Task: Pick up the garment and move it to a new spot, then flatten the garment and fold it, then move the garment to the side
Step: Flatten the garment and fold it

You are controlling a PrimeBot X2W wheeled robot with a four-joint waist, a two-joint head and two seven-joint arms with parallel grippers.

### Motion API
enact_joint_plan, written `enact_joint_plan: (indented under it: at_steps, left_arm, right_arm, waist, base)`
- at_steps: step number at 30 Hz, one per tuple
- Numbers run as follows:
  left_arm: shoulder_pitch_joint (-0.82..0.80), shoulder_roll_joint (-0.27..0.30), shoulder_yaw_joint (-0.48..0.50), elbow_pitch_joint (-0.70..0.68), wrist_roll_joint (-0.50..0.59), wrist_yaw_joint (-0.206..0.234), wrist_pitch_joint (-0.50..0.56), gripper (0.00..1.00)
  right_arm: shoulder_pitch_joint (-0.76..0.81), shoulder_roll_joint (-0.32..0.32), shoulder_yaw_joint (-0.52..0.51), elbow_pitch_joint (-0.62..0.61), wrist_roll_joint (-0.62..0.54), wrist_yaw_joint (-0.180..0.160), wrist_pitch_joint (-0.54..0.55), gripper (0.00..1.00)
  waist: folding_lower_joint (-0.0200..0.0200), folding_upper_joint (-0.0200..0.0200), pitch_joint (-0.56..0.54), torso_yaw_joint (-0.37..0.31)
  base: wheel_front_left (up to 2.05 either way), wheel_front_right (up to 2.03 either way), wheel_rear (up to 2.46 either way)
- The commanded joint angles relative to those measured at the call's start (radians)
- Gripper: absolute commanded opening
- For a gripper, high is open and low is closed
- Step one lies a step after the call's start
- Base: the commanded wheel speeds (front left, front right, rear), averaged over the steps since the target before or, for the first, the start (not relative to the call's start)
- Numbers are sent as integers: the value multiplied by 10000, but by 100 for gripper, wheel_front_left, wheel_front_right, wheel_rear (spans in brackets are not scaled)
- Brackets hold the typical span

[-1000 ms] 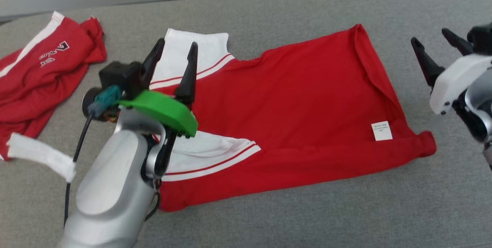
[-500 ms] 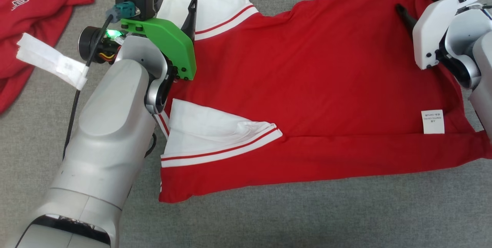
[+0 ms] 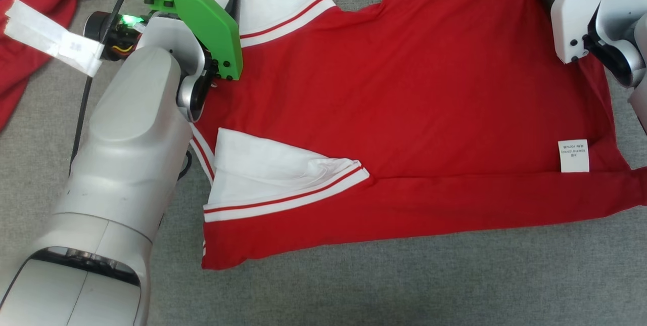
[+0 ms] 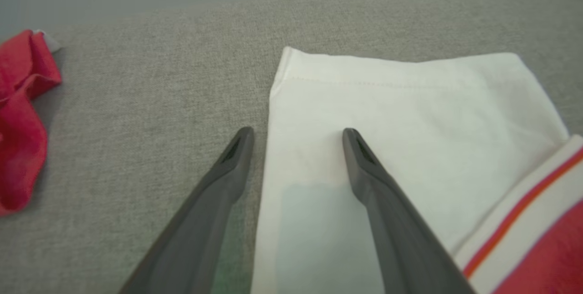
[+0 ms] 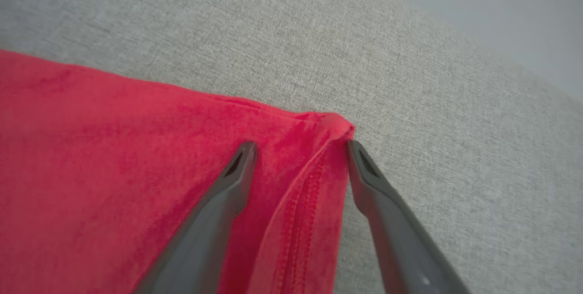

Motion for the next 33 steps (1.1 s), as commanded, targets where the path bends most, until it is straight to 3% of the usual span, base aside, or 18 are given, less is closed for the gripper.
enact_joint_plan:
  at_steps: [1, 2, 3, 4, 5, 6, 8, 16, 22, 27, 33]
  left_arm:
    - [-190, -5, -28, 207, -107, -63, 105, 100]
    - [-219, -20, -47, 331, -125, -121, 213, 100]
    - [-257, -37, -56, 439, -177, -190, 259, 57]
    - [-289, -49, -97, 530, -197, -279, 319, 24]
    - [-319, -60, -174, 613, -186, -387, 352, 0]
    - [-337, -72, -216, 645, -205, -475, 343, 0]
    - [-372, -115, -262, 688, -292, -615, 284, 0]
    - [-295, -195, -448, 260, -622, -950, -432, 0]
    - [153, -163, -585, -1069, -886, -1020, -1272, 0]
    - [1411, 195, -726, -3259, -1091, -967, -1321, 0]
    - [3755, 1030, -621, -7263, -1572, -291, -709, 0]
  right_arm:
    - [116, -19, 202, 315, 42, -17, 221, 100]
    - [57, 10, 265, 340, 63, -17, 221, 100]
    - [0, 49, 346, 367, 80, -17, 248, 100]
    - [-41, 79, 434, 373, 108, -17, 292, 100]
    - [-85, 85, 516, 383, 183, -15, 333, 100]
    - [-107, 85, 582, 380, 244, -15, 324, 49]
    - [-143, -15, 737, 344, 361, -15, 320, 0]
    - [39, -806, 1286, -311, 1256, -17, -734, 0]
    - [433, -1518, 1565, -863, 1798, -17, -2012, 0]
    - [980, -2053, 1821, -1270, 2182, -15, -3281, 0]
    - [1369, -2784, 2330, -1619, 2366, -16, -4710, 0]
  waist:
    - [-1, 0, 40, -38]
    - [-1, 0, 61, -53]
    - [-1, 0, 83, -66]
    - [-1, 0, 98, -75]
    - [-1, 0, 114, -82]
    - [-1, 0, 123, -79]
    - [-1, 0, 123, -49]
    - [-1, 0, -146, 158]
    - [-1, 0, -454, 382]
    - [-1, 0, -839, 630]
    - [-1, 0, -1072, 961]
  base:
    - [0, 0, 0]
    - [0, 0, 0]
    - [0, 0, 0]
    - [0, 0, 0]
    - [0, 0, 0]
    - [0, 0, 0]
    - [0, 0, 0]
    - [0, 0, 0]
    - [0, 0, 0]
    - [0, 0, 0]
    - [0, 0, 0]
